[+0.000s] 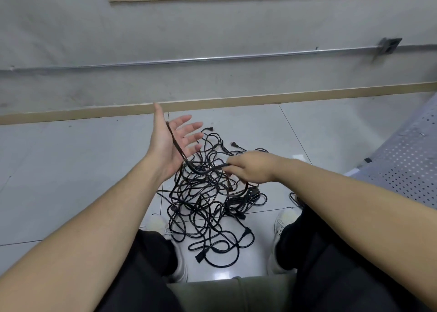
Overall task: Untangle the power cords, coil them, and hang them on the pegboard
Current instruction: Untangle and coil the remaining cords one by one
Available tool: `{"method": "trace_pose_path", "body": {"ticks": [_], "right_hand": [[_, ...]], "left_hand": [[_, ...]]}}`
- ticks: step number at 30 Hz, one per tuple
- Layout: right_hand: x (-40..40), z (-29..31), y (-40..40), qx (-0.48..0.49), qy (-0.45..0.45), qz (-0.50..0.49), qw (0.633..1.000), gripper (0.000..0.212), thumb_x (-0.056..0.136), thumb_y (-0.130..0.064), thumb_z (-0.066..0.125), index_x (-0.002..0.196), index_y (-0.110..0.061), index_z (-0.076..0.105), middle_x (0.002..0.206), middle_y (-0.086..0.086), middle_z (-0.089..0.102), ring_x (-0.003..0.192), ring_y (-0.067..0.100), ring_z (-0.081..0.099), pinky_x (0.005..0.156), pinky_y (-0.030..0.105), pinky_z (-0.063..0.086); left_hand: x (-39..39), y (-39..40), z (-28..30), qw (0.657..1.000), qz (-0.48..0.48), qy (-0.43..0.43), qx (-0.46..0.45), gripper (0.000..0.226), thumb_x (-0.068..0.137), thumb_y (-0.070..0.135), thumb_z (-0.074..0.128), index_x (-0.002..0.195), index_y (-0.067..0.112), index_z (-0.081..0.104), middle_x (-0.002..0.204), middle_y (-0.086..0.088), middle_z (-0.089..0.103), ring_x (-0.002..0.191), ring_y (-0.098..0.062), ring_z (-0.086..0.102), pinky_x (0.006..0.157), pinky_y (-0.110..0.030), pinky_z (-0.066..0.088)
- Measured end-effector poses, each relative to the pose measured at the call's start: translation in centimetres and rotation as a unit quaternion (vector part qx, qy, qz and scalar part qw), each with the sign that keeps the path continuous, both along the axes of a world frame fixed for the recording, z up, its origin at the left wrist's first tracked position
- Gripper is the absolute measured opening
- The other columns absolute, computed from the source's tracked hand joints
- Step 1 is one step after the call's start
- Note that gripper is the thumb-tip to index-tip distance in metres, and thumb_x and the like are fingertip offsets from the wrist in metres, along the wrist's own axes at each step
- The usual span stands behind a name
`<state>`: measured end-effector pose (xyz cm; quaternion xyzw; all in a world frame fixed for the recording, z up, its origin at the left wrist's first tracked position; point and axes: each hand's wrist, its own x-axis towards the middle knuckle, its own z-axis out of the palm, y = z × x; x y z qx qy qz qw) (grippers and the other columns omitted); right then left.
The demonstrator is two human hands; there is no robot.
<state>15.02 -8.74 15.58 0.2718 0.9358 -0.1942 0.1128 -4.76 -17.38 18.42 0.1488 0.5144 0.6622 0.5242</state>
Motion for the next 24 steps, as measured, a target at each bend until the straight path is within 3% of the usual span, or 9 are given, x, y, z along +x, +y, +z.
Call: {"method": "trace_pose_path", "body": {"ticks": [3,6,9,12,14,16,20,22,24], "right_hand": [[0.3,0.5,0.6,0.035,0.021,-0.021,0.999,0.035,0.108,-0.047,0.036,0.115,-0.025,0.062,0.101,0.001,0.069,0.096,0.025,0.059,0.084,0.036,0.046],[0.3,1.2,1.4,0.038,0.107,-0.075,0.991,0.036,0.108,-0.046,0.038,0.113,-0.025,0.067,0.075,-0.013,0.058,0.085,0.021,0.055,0.074,0.031,0.039],[-0.4,1.6,1.9,0.032,0.178,-0.115,0.977,0.038,0.107,-0.045,0.041,0.111,-0.021,0.071,0.066,-0.015,0.049,0.080,0.020,0.055,0.072,0.030,0.039],[-1.2,2.3,1.5,0.027,0.216,-0.122,0.968,0.034,0.107,-0.040,0.045,0.108,-0.020,0.072,0.062,-0.015,0.048,0.071,0.016,0.051,0.070,0.030,0.037],[-1.7,3.0,1.1,0.018,0.234,-0.128,0.964,0.034,0.107,-0.039,0.046,0.105,-0.019,0.073,0.059,-0.012,0.051,0.070,0.018,0.054,0.070,0.033,0.042],[-2.0,3.3,0.8,-0.001,0.246,-0.137,0.960,0.032,0.106,-0.040,0.047,0.098,-0.023,0.073,0.057,-0.007,0.055,0.064,0.016,0.056,0.070,0.034,0.047],[-1.7,3.1,0.5,-0.173,0.304,-0.191,0.917,0.042,0.108,-0.049,0.037,0.110,-0.022,0.070,0.063,0.001,0.066,0.055,0.011,0.058,0.062,0.028,0.048],[-1.0,2.6,1.3,-0.245,0.314,-0.244,0.884,0.047,0.108,-0.051,0.030,0.124,-0.022,0.063,0.083,0.005,0.071,0.069,0.015,0.062,0.067,0.033,0.052],[-0.1,1.3,2.4,-0.252,0.271,-0.276,0.887,0.039,0.108,-0.036,0.032,0.135,-0.021,0.055,0.099,0.006,0.069,0.081,0.019,0.062,0.073,0.041,0.056]], "left_hand": [[0.0,-0.2,-0.5,0.999,-0.001,-0.019,-0.040,0.090,0.094,0.083,0.016,0.125,0.012,0.062,0.109,-0.014,0.077,0.088,-0.028,0.071,0.072,-0.038,0.058],[0.7,-0.3,-1.4,0.995,0.012,-0.038,-0.087,0.081,0.103,0.069,0.011,0.117,0.010,0.065,0.107,-0.018,0.077,0.095,-0.031,0.072,0.075,-0.040,0.057],[2.5,-0.5,-2.5,0.981,-0.081,0.121,-0.128,0.036,0.107,0.029,0.033,0.127,0.013,0.058,0.113,-0.014,0.075,0.094,-0.028,0.072,0.078,-0.043,0.060],[4.0,-0.5,-4.9,0.847,-0.303,0.414,-0.140,0.047,0.096,0.009,0.056,0.141,0.024,0.049,0.131,0.001,0.064,0.105,-0.020,0.066,0.092,-0.042,0.056],[5.1,-0.6,-6.2,0.730,-0.427,0.516,-0.134,0.053,0.097,0.023,0.065,0.146,0.028,0.047,0.138,0.005,0.058,0.114,-0.016,0.061,0.095,-0.029,0.050],[5.8,-0.4,-7.4,0.668,-0.449,0.581,-0.118,0.040,0.100,0.038,0.062,0.138,0.026,0.057,0.122,0.006,0.064,0.113,-0.017,0.061,0.092,-0.024,0.044],[5.8,0.1,-7.2,0.673,-0.360,0.641,-0.078,0.026,0.108,0.037,0.047,0.114,0.021,0.067,0.097,0.004,0.070,0.096,-0.020,0.064,0.083,-0.032,0.048],[5.3,0.5,-6.5,0.721,-0.297,0.621,-0.070,0.025,0.108,0.034,0.046,0.108,0.021,0.067,0.081,0.007,0.065,0.079,-0.020,0.062,0.070,-0.033,0.048],[4.8,1.0,-5.8,0.788,-0.231,0.566,-0.068,0.025,0.108,0.031,0.045,0.102,0.022,0.068,0.079,0.006,0.065,0.074,-0.019,0.062,0.066,-0.032,0.049]]}}
